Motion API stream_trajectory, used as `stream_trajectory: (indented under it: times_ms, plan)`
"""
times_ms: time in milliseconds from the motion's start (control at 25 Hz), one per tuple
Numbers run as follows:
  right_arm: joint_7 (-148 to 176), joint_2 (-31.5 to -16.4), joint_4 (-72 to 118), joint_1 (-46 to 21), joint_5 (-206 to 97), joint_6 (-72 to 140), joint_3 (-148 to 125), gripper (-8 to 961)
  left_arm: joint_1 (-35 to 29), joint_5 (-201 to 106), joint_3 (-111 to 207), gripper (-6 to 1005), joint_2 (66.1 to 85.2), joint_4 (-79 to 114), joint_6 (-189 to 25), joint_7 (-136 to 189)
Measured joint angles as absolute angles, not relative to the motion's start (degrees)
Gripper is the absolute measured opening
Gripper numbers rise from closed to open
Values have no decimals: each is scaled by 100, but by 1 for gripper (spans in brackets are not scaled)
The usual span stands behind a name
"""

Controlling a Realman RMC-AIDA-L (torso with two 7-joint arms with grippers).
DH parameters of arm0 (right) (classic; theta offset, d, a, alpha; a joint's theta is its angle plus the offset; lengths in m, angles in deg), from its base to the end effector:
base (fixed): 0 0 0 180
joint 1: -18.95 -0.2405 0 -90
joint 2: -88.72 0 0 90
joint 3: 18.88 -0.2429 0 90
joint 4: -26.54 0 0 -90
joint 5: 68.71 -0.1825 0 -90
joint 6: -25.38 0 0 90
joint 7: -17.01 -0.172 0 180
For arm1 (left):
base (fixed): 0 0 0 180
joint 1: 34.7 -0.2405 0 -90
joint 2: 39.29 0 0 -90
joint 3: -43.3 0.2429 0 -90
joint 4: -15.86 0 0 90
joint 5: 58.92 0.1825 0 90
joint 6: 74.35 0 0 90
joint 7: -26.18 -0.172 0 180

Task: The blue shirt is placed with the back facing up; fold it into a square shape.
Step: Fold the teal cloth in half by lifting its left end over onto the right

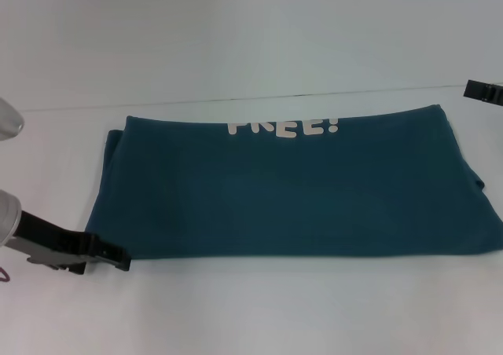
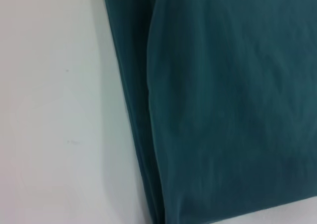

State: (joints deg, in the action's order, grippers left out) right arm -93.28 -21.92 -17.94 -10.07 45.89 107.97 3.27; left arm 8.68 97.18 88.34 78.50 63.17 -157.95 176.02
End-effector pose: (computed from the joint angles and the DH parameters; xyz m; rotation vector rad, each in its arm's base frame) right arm 0.2808 0.3600 0.1115 -2.0828 1.1875 0.8231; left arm -0.2573 0.3517 -0.0070 -2.2185 -1.7025 0.2135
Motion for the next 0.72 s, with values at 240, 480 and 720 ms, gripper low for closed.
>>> stream_trajectory:
  times_ms: [240, 480, 720]
  plan:
    - [-9328, -2192, -1787, -1011, 4590, 10797, 327, 905, 878, 9718, 8831, 878, 7857, 6308, -15726, 17602]
    - [-9329, -2192, -1780, -1020, 4589, 10792, 327, 905, 881, 9717, 8837, 877, 7857, 6300, -15701, 17603]
    - [-9329, -2198, -1780, -1024, 4589, 10792, 327, 905, 926, 9717, 8896, 877, 7863, 6210, -15635, 17603]
